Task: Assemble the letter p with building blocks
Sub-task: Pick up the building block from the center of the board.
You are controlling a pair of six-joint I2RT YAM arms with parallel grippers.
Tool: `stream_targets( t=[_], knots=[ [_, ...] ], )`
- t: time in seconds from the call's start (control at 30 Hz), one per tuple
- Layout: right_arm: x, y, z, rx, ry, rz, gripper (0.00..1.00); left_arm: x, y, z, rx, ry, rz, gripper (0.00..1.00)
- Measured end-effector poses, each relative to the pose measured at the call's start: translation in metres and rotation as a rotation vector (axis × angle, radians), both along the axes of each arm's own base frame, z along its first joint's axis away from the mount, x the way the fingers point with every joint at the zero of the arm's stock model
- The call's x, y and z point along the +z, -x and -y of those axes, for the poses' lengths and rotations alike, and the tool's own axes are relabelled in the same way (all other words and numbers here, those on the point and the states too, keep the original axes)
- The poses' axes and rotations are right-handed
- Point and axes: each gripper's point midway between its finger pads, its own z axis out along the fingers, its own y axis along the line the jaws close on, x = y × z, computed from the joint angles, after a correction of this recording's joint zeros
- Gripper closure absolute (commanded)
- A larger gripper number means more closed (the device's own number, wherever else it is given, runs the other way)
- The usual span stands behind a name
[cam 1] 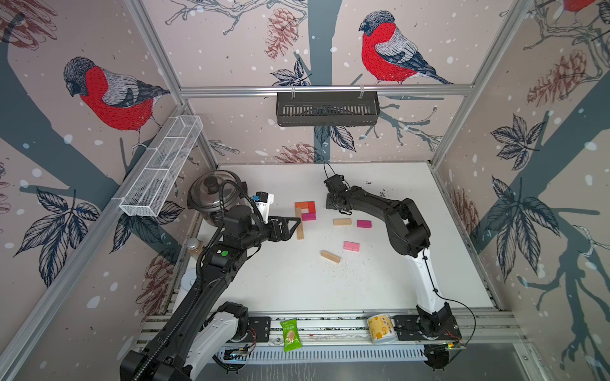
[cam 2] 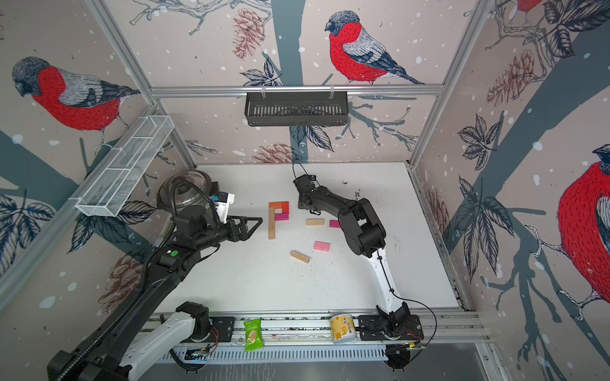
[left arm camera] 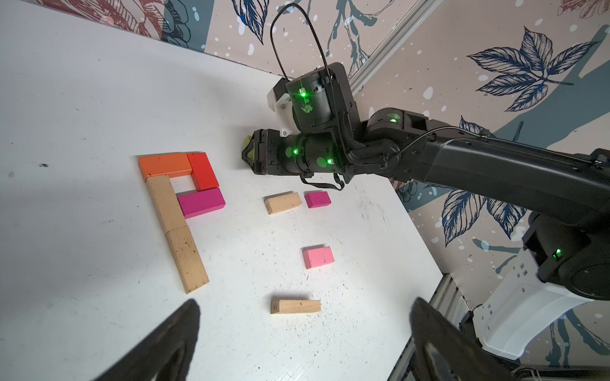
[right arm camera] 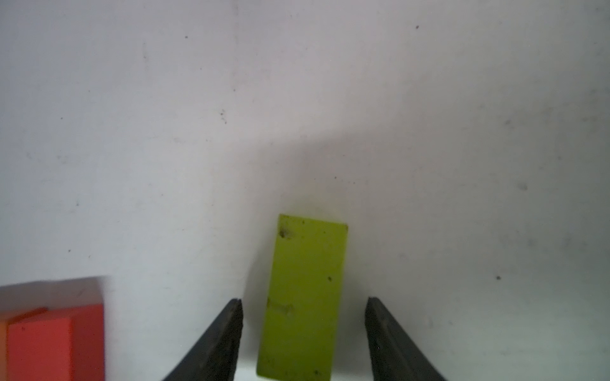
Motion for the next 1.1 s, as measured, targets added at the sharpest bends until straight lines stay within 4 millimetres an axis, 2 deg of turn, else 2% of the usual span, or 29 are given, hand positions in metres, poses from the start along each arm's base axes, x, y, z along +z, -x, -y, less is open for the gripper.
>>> stream_targets(
  t=[0.2, 0.67, 1.1],
  knots=[
    [-0.001, -0.008, 0.000, -0.015, 0.009, 0.028, 0.53, -0.002, 0.000, -0.001, 0.002, 0.003, -0.006, 0.02],
    [-0.001, 0.009, 0.003, -0.004, 0.023, 0.019, 0.51, -0.007, -0.002, -0.003, 0.003, 0.011, -0.032, 0.02],
    [-0.002, 0.008, 0.003, -0.007, 0.036, 0.024, 0.61, -0.010, -0.003, -0.003, 0.006, 0.016, -0.047, 0.02]
  ],
)
